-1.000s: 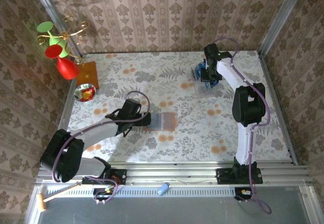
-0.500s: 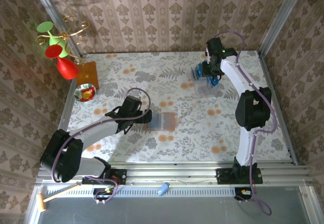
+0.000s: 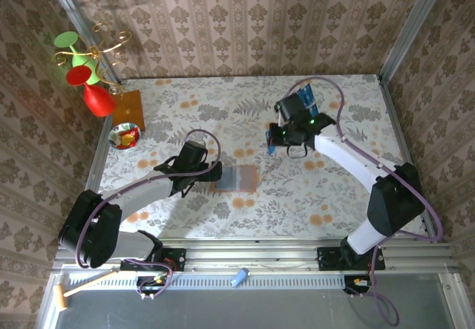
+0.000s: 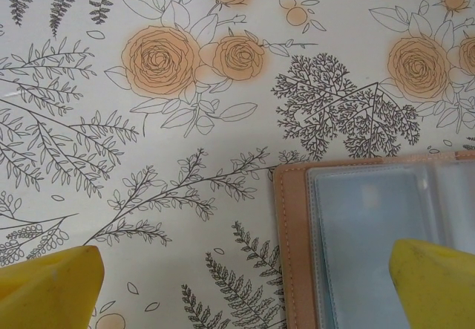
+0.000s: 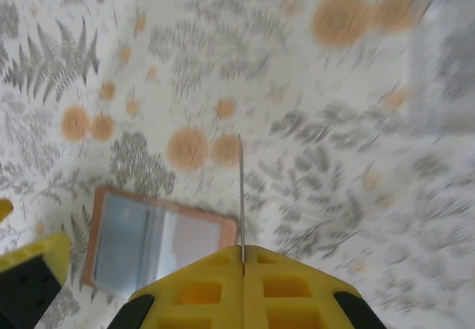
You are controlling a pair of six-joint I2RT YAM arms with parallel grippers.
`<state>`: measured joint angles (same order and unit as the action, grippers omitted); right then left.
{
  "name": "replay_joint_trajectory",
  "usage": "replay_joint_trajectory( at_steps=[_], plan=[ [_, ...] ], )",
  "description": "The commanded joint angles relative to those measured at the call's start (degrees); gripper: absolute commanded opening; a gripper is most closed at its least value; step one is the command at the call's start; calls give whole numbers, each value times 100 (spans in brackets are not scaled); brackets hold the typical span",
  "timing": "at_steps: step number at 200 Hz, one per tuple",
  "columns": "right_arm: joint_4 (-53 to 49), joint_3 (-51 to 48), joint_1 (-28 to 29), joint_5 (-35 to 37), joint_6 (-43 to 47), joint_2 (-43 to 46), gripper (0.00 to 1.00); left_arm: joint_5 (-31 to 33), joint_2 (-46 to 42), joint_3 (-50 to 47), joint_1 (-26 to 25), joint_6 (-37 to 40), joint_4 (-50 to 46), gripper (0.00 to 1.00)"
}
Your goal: Put the credit cards into the card holder
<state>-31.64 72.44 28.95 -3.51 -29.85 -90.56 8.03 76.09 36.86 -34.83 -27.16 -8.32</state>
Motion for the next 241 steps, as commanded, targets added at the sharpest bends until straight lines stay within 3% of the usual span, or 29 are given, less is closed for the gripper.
replay_joint_trajectory(
  at_steps=[1, 38, 84, 241],
  plan=[
    [891, -587, 395, -45, -974, 241, 0, 136, -143, -44, -4, 119, -131, 100],
    [1370, -1258, 1114, 565, -1722, 328, 0, 180, -139, -99, 2, 96, -71, 100],
    [1658, -1609, 1404, 1042, -2269, 221, 0, 216, -213, -168, 6, 81, -82, 100],
    [1904, -891, 2050, 1234, -2691, -1007, 0, 206, -385, -247, 38, 68, -109, 100]
  ],
)
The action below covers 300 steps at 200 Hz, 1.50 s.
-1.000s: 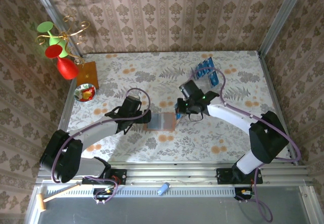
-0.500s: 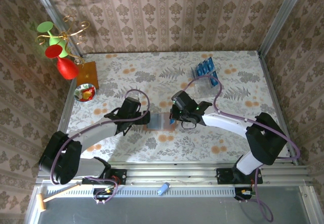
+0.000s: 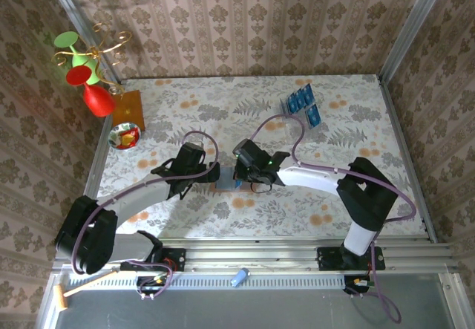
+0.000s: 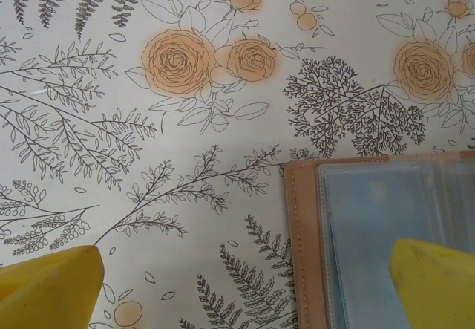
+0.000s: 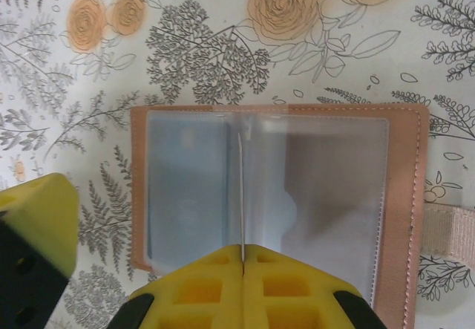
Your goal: Put the credit cards into the card holder
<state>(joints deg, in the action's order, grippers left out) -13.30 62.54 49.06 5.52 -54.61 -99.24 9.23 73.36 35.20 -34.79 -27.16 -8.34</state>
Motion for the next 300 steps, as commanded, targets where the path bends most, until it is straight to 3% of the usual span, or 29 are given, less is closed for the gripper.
replay_joint_trajectory(
  at_steps=[1, 77, 201, 222, 257, 300],
  plan=[
    [72, 95, 41, 334, -220, -144, 0, 87, -112, -78, 33, 65, -107, 100],
    [202, -73, 13, 274, -233, -379, 0, 61, -70, -44, 35, 53, -89, 100],
    [-74, -815, -671, 74, 639, 320, 0, 8, -27, 12, 23, 42, -108, 100],
    [-209, -758, -836, -81, 1036, 365, 0, -18, -24, 48, -2, 50, -133, 100],
    [1, -773, -1310, -1015, 1661, 458, 0, -62, 74, 172, -70, 107, -124, 100],
    [84, -710, -1505, -1415, 1705, 815, 0, -89, 701, 676, -317, 381, -115, 100]
  ],
)
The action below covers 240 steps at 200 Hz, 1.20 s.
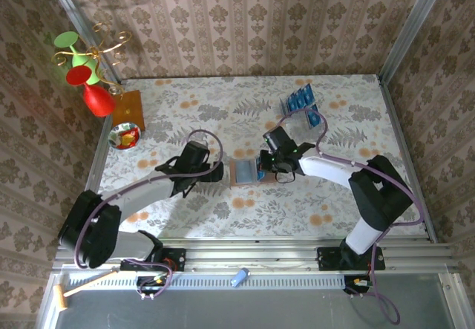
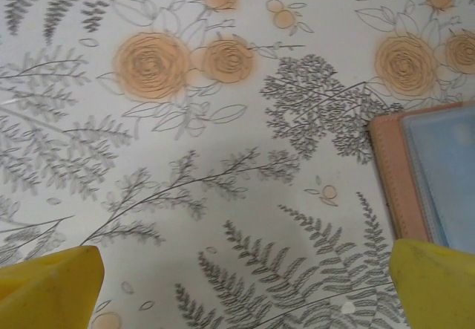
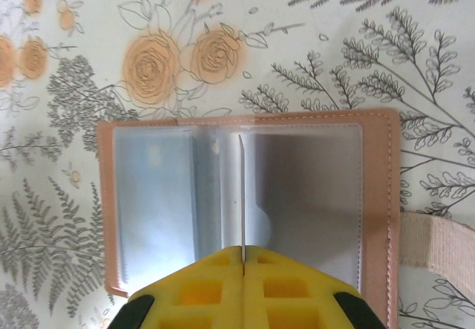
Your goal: Put the credit cards into the card holder
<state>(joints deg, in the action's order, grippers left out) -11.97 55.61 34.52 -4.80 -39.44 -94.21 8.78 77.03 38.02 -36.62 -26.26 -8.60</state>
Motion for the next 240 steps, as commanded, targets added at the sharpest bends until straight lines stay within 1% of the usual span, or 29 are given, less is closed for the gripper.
replay_joint_trajectory(
  at_steps=[1, 43, 79, 159, 240],
  plan=[
    [-46, -25, -56, -391, 181, 319, 0, -43, 354, 414, -139, 303, -89, 100],
    [526, -377, -387, -753, -145, 413, 0, 1, 1194, 1190, -441, 676, -254, 100],
    [871, -643, -665, -927, -257, 395, 0, 143, 1629, 1588, -689, 764, -369, 100],
    [1600, -850, -802, -1342, -388, 153, 0, 522, 1896, 1524, -1086, 665, -309, 100],
    [2111, -1182, -917, -1419, -496, -45, 0, 718, 1997, 1276, -1112, 658, -313, 100]
  ],
)
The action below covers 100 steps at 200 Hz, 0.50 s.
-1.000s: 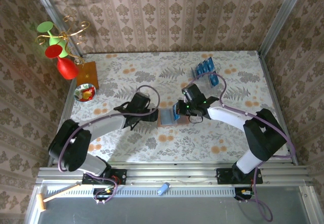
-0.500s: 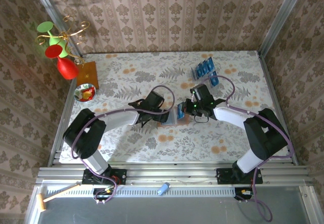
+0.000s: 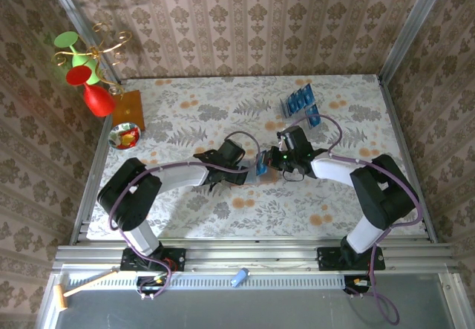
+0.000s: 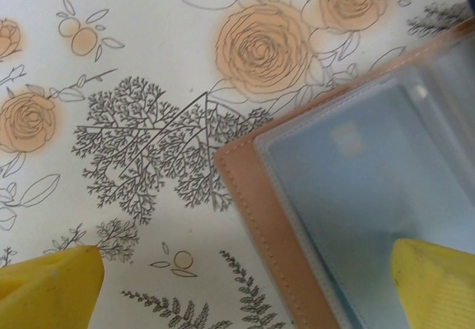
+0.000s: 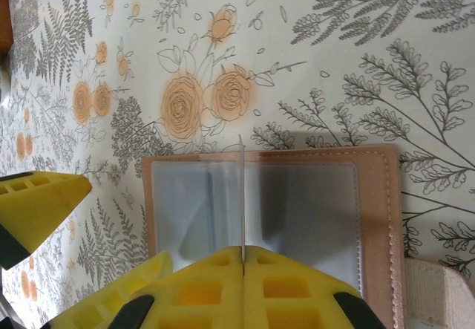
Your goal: Put the credit cards into the card holder
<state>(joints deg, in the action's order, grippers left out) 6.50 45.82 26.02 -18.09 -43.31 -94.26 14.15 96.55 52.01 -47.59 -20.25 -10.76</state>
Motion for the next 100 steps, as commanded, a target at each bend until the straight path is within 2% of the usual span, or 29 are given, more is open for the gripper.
replay_joint_trajectory(
  at_steps=[1, 100],
  plan=[
    [273, -213, -69, -90, -117, -40, 0, 173, 42, -130, -18, 56, -99, 100],
    [947, -706, -80, -248, -428, 339, 0, 224, -38, -333, 101, 91, -126, 100]
  ],
)
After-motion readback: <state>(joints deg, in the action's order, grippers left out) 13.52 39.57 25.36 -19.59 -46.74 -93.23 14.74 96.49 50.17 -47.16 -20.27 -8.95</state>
